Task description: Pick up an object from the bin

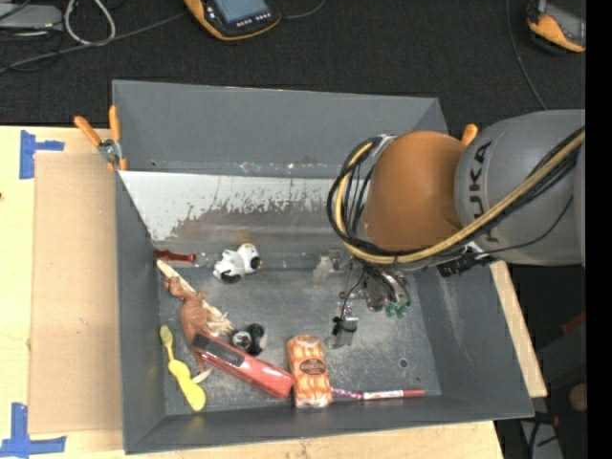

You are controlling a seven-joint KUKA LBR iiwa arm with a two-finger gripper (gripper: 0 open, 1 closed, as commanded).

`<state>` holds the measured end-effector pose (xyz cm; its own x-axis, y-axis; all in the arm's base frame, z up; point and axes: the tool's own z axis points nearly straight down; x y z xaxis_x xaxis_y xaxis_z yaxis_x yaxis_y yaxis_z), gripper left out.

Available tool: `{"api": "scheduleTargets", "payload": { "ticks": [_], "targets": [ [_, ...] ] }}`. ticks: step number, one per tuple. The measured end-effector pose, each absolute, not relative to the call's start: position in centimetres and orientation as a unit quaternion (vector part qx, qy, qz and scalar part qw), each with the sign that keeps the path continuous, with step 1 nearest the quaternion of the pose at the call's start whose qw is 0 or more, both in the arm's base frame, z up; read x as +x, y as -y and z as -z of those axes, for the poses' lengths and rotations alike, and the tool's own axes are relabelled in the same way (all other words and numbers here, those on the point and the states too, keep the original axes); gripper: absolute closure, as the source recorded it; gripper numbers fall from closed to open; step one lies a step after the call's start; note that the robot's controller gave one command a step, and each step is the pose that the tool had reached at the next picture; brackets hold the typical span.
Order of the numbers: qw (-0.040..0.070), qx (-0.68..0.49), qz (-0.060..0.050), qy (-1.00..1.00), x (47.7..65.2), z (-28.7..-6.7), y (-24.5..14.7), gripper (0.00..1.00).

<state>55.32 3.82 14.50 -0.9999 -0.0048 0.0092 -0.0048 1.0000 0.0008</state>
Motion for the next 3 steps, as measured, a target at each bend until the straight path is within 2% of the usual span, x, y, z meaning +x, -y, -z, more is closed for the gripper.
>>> {"api": "scheduleTargets", "payload": {
  "ticks": [1, 2, 3],
  "targets": [
    [0.001, 0.002, 0.001, 1.000, 55.5, -14.9, -3.8, 0.00],
    [0.000, 0.096, 0.001, 0.995, 54.1, -8.6, -3.9, 0.00],
    [0.002, 0.042, 0.001, 0.999, 52.2, -12.4, -3.6, 0.00]
  ]
}}
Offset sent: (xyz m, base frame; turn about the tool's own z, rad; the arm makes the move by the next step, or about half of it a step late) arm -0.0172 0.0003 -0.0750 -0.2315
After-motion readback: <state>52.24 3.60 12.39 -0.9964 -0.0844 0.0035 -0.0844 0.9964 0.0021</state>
